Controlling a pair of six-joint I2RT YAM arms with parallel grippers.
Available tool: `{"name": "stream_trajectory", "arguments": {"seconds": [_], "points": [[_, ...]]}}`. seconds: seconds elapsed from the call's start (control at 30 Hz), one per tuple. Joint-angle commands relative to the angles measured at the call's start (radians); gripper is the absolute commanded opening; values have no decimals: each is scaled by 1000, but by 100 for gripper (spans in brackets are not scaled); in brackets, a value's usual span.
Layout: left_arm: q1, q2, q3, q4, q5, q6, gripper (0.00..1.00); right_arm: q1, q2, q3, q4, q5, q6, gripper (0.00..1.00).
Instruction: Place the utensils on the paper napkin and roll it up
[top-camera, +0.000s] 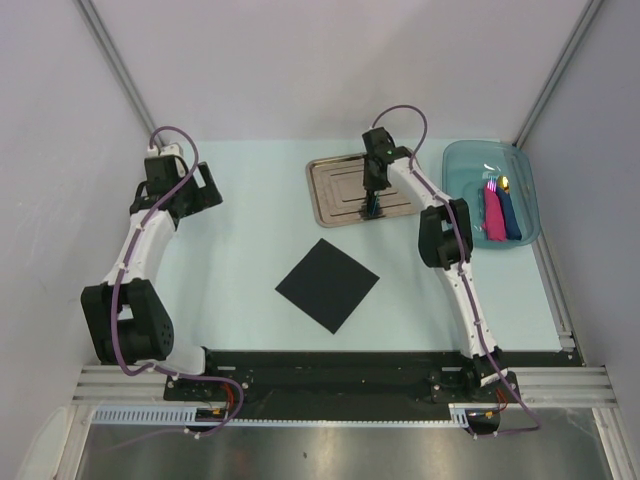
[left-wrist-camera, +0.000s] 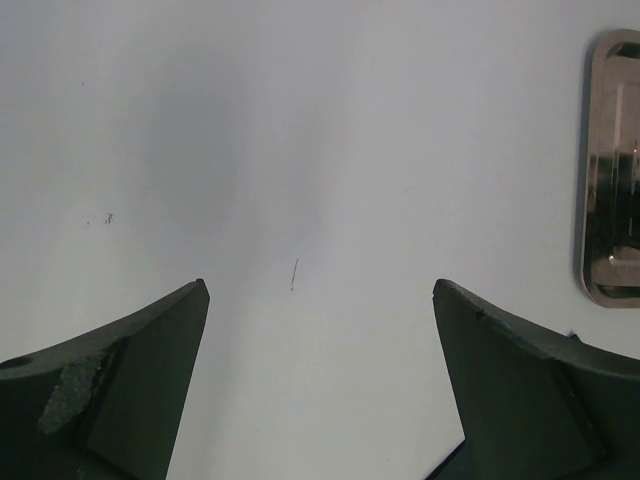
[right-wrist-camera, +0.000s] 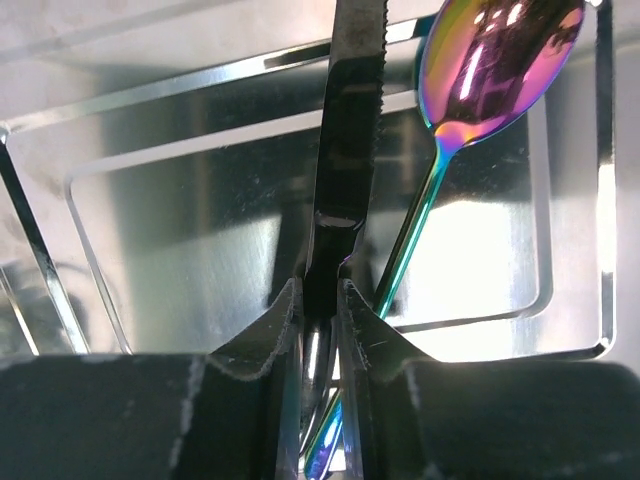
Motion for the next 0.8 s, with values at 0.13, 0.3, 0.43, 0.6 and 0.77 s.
{"name": "stream_trajectory", "arguments": {"seconds": [0.13, 0.3, 0.43, 0.6, 0.77], "points": [[9, -28, 49, 11, 38, -23, 99, -37, -176, -32, 112, -84, 10, 0], [9, -35, 54, 13, 50, -20, 100, -30, -255, -106, 145, -142, -14, 0], [9, -54, 34, 22, 48, -18, 100, -12, -353, -198, 160, -182, -19, 0], [10, -87, -14, 50, 53, -21, 100, 25, -481, -416, 212, -222, -28, 0], [9, -148, -67, 71, 61, -23, 100, 101, -643, -621, 253, -241, -10, 0]]}}
